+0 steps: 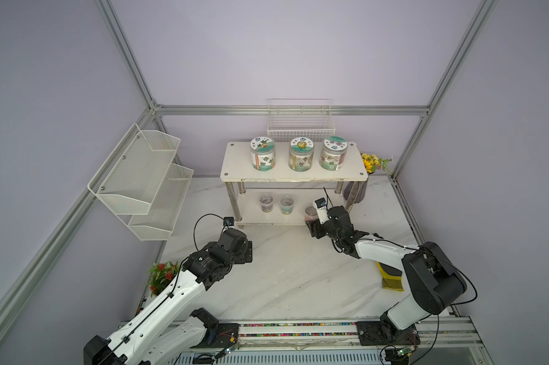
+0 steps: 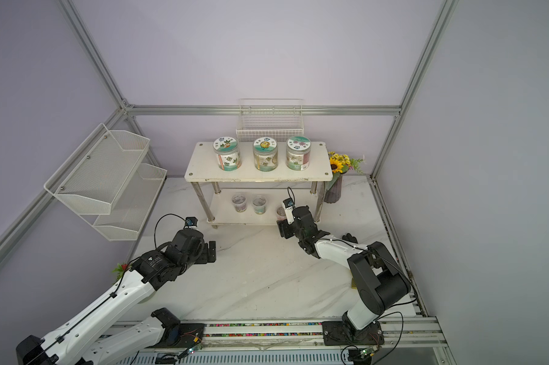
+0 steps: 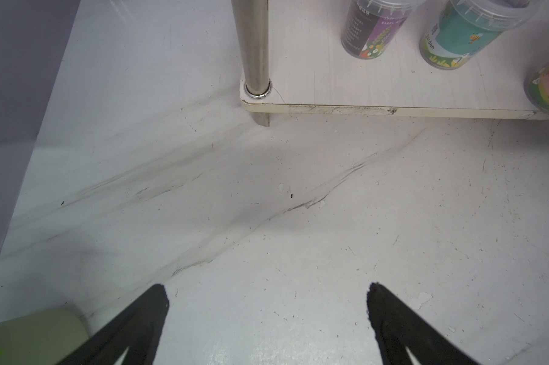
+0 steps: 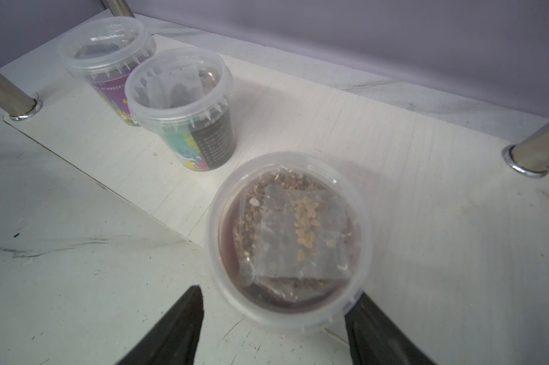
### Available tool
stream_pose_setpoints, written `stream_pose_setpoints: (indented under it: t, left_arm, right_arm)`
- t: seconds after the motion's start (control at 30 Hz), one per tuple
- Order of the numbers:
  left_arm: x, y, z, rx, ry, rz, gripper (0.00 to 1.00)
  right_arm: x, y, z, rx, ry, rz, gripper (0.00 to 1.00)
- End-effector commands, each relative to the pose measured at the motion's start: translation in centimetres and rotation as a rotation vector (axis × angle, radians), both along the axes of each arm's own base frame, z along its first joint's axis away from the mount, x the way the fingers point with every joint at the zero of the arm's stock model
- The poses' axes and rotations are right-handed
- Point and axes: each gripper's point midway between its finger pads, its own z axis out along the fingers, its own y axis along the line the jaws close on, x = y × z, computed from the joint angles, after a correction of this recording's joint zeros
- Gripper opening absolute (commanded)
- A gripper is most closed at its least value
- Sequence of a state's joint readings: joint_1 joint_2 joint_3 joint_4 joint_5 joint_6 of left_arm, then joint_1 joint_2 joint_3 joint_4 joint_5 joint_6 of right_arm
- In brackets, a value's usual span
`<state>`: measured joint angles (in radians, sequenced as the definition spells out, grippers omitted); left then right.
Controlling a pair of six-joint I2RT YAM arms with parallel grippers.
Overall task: Place the seed container on the shelf
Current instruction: Place the seed jar on the shelf.
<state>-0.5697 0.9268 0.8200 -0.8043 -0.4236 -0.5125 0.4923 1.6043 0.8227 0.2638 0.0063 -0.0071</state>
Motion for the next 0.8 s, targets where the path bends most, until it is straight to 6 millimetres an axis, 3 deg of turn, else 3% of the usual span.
stream_pose_setpoints:
  t: [0.0, 0.27, 0.77]
  left_arm:
    - [0.7, 0.0, 1.4, -0.012, -0.042, 0.008, 1.0]
    - [0.6, 0.1, 1.5, -0.01, -0.045, 0.009, 1.0]
    - [0.5, 0.3, 1.3, -0.005, -0.042, 0.013, 1.0]
  right_arm:
    - [1.4, 0.3, 1.4, 0.018, -0.049, -0.001, 0.68]
    - [2.3, 0.6, 1.5, 0.017, -0.052, -0.007, 0.62]
    - [4.0, 0.6, 1.7, 0.005, -0.061, -0.046, 0.62]
